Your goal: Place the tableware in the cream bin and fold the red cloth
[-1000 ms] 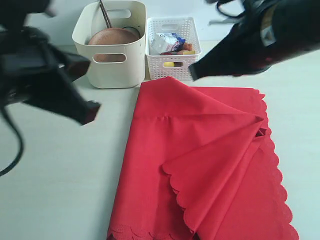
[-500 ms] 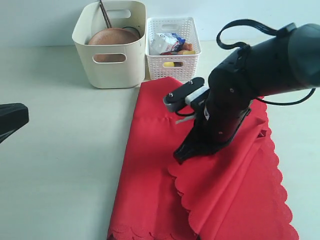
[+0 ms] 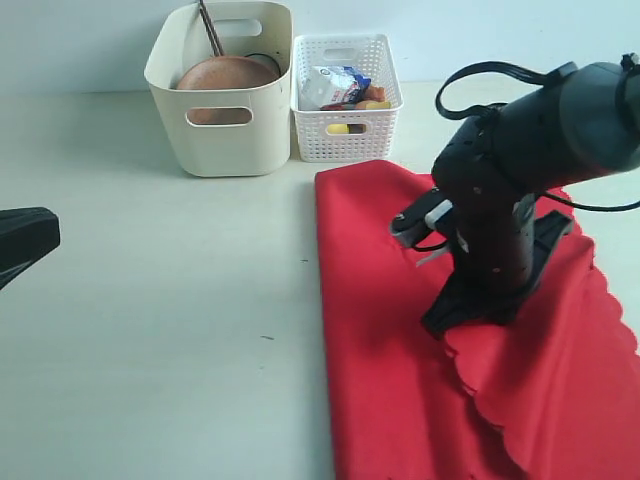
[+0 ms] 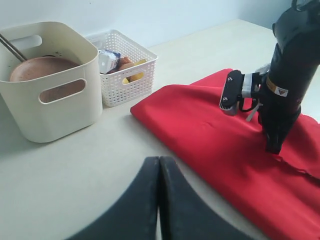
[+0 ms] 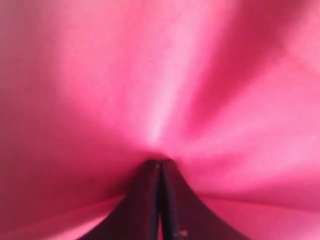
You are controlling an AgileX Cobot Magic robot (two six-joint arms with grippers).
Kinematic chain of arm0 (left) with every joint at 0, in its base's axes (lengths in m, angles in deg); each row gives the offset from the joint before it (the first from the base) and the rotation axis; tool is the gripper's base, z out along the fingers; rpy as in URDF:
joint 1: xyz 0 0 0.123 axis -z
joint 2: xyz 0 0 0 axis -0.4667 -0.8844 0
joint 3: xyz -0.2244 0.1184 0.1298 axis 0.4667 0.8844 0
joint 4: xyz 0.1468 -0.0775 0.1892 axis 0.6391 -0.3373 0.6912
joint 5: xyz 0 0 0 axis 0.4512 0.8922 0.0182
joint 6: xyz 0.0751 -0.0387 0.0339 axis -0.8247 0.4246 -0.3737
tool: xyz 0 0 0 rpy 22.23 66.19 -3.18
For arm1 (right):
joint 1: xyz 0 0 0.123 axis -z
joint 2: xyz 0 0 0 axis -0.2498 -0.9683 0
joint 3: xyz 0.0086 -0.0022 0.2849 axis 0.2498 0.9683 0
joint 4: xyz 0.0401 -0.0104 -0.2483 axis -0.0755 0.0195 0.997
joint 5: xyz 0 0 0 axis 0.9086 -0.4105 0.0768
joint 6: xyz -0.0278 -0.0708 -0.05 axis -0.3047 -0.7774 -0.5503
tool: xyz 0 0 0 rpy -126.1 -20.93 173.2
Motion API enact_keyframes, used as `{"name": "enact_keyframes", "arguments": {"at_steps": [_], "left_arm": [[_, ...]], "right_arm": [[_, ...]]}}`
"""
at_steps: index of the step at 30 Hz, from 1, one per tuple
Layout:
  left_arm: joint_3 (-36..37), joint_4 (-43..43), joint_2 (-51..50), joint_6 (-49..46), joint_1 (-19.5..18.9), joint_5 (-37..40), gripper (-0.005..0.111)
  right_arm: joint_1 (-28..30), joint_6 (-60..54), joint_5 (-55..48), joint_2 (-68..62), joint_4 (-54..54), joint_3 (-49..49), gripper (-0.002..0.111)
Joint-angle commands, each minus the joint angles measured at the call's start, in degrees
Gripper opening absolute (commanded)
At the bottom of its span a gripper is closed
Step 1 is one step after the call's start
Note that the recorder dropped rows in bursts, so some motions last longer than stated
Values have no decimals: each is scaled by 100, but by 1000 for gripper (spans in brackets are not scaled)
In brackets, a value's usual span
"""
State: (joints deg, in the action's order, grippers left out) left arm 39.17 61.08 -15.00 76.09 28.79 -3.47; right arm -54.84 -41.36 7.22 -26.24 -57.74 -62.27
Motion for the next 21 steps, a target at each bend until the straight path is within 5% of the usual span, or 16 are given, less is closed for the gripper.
{"name": "enact_keyframes", "arguments": {"at_steps": [1,12,21], "left_arm": [[24,14,21,44,-10,-50,1],[24,-46,21,44,-10,-61,1],[24,-58,21,44,-10,-49,1]], "right_arm": [[669,112,-366,-239,111,48,0],[2032,162,-110,-372,685,-80,0],[2120,-284,61,1017,-83,-509,0]]}}
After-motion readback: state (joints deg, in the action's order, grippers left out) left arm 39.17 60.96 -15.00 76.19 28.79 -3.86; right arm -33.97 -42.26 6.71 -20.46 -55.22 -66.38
